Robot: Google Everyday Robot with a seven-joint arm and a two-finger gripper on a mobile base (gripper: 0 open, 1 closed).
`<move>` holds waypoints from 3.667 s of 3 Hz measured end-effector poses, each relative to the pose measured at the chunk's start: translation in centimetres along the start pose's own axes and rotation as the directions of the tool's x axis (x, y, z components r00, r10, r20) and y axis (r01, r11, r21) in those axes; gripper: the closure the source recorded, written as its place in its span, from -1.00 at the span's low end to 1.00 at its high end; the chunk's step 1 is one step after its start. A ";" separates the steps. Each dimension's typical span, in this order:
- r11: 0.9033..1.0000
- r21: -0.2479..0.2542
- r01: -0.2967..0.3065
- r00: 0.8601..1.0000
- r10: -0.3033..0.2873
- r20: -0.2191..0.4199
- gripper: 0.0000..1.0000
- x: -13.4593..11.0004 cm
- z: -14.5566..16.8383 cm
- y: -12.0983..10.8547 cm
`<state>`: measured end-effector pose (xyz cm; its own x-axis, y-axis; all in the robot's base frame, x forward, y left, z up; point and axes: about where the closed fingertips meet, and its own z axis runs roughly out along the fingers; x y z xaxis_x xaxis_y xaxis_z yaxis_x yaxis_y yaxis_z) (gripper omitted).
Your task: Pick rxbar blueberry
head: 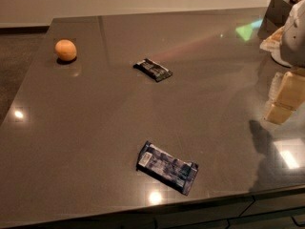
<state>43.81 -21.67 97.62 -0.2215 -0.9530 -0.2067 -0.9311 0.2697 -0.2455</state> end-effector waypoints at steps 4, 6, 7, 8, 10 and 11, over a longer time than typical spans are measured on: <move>0.994 -0.048 0.101 0.991 -0.097 0.088 -1.00 -4.3 1.3 4.5; 0.979 -0.120 0.167 0.977 -0.148 0.151 -1.00 -8.0 6.1 10.1; 0.977 -0.138 0.161 0.976 -0.137 0.169 -1.00 -9.8 8.5 11.7; 0.977 -0.159 0.142 0.979 -0.115 0.168 -1.00 -11.1 10.4 13.0; 0.964 -0.227 0.137 0.982 -0.103 0.157 -0.94 -13.0 13.2 15.5; 0.959 -0.246 0.143 0.982 -0.108 0.153 -0.90 -13.5 13.8 16.0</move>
Offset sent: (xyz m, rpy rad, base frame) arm -0.0032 0.0198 -0.0034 0.0308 0.0461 0.0462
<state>35.90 -2.57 83.43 -0.0732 -0.9442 -0.3212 -0.9956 0.0881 -0.0321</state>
